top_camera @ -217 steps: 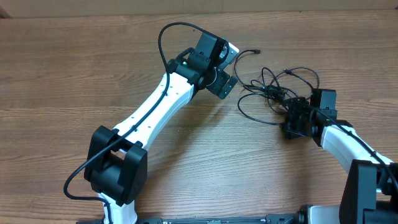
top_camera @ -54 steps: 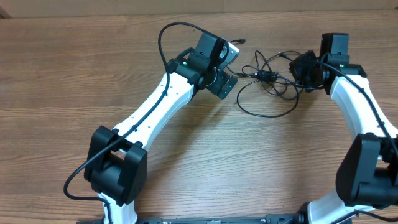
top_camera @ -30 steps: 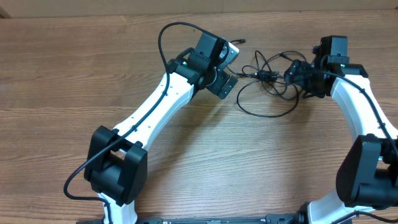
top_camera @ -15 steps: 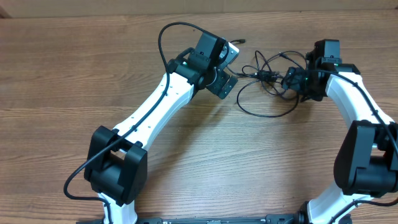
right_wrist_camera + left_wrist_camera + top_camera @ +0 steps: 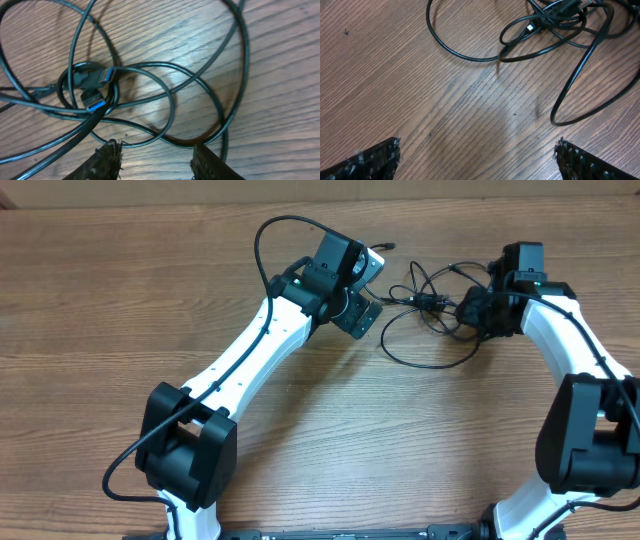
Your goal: Untangle cables
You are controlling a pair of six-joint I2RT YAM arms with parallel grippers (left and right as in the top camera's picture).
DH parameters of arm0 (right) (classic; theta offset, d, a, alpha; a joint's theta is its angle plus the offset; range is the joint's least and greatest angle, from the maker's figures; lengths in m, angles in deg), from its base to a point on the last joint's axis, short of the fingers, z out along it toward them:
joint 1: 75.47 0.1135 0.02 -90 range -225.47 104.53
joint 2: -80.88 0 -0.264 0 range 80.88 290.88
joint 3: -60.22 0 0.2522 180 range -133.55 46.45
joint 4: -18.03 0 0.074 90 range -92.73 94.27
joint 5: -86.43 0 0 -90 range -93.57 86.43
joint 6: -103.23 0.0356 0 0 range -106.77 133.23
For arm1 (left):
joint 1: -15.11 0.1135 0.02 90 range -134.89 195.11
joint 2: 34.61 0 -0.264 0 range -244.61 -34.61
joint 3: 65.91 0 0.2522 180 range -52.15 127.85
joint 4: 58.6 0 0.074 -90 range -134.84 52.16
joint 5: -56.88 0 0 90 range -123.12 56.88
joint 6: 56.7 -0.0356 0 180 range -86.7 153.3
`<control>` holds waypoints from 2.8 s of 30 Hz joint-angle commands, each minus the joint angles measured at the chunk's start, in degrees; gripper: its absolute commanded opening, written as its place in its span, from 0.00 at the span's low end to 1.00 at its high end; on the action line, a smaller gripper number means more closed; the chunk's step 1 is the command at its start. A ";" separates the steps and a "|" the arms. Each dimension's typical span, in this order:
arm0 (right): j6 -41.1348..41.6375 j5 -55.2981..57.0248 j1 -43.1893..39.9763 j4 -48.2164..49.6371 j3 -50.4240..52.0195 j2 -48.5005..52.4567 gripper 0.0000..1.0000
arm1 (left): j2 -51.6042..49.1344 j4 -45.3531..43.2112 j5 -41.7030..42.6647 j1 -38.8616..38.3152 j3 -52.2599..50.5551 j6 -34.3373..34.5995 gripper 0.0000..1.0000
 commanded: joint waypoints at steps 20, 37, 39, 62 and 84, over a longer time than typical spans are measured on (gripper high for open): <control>0.22 2.60 1.25 5.60 -1.27 7.65 0.37 | -0.59 0.22 0.20 0.26 1.05 -0.02 1.00; 1.81 3.45 1.25 6.62 -1.27 10.01 0.33 | -0.61 0.22 0.20 0.26 1.05 -0.02 1.00; 1.81 3.43 1.25 6.64 -1.27 10.01 0.25 | -0.61 0.22 0.20 0.26 1.05 -0.02 0.99; 1.73 3.80 1.25 4.33 -5.60 4.98 0.04 | -0.61 0.22 0.20 0.26 1.05 -0.04 1.00; 1.73 3.54 1.25 -13.84 -31.15 0.22 0.04 | -0.63 0.22 0.44 0.26 1.05 0.35 1.00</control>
